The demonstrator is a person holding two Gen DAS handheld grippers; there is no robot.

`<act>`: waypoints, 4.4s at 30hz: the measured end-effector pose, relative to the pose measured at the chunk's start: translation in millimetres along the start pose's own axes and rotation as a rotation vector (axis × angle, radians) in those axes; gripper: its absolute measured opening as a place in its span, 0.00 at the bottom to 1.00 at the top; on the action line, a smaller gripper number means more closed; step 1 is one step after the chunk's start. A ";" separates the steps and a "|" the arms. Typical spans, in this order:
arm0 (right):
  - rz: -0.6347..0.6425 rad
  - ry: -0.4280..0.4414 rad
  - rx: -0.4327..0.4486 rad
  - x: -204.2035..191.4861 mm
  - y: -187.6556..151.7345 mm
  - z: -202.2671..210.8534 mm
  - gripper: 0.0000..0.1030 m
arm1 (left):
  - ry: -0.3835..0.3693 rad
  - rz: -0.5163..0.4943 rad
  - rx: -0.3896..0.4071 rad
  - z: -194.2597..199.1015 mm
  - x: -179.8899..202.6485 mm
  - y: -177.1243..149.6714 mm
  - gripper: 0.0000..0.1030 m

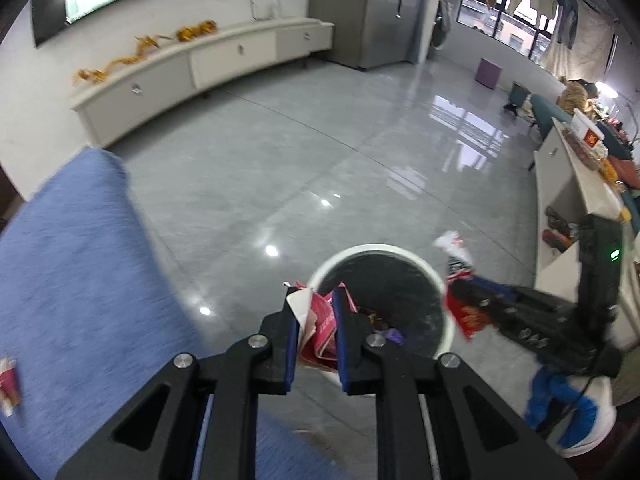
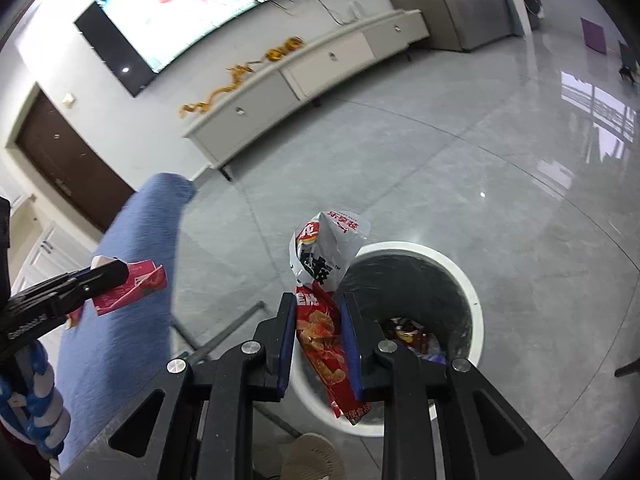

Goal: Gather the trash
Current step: 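Carry the pink wrapper and chip bag to the bin and open both tools, then return both open tools to the last red wrappers on the rug, then grasp the red chip bag with the left tool while the right tool grasps the red-white wrapper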

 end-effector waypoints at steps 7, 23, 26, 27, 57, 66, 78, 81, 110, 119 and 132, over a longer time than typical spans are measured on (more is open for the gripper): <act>-0.047 -0.071 -0.039 26.4 -0.1 -21.5 0.30 | -0.124 0.016 -0.057 -38.5 26.9 18.3 0.29; -0.092 -0.099 0.057 30.0 -3.3 39.2 0.55 | -0.042 0.017 0.033 7.4 20.8 6.5 0.48; -0.079 -0.088 0.101 17.7 -3.2 61.8 0.60 | 0.036 0.030 0.085 33.0 7.0 -1.8 0.50; -0.075 -0.089 0.112 13.4 -2.6 66.9 0.62 | 0.050 0.036 0.098 40.1 4.6 -3.8 0.53; 0.170 -0.119 0.293 -144.2 -13.8 139.2 1.00 | 0.399 0.254 0.496 250.7 -127.9 -102.4 0.66; 0.260 -0.077 0.298 -215.3 -24.1 137.8 1.00 | 0.441 0.364 0.522 278.1 -193.9 -137.9 0.66; 0.366 -0.012 0.307 -290.1 -26.1 124.8 1.00 | 0.493 0.509 0.532 301.0 -288.3 -173.7 0.66; 0.392 0.016 0.292 -304.2 -26.2 120.2 1.00 | 0.502 0.533 0.533 301.9 -305.9 -175.2 0.66; 0.601 0.282 -0.175 -409.9 -66.8 -95.2 0.93 | 0.397 0.644 0.231 160.8 -437.9 -162.7 0.66; 0.609 0.301 -0.255 -433.3 -77.5 -154.6 0.74 | 0.351 0.711 0.194 125.5 -457.8 -172.3 0.60; 0.562 0.358 -0.274 -421.2 -89.2 -138.7 0.27 | 0.371 0.691 0.229 139.7 -435.4 -177.3 0.24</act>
Point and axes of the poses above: each gripper's, at about its wrist camera, not at the fingertips, and z roughly against the way its jaws point, x to its right, y to its top, the point moved 5 cm from there along -z, roughly the way its jaws point, and after that the axes turned 2 degrees about y, right-handed, at the moved point
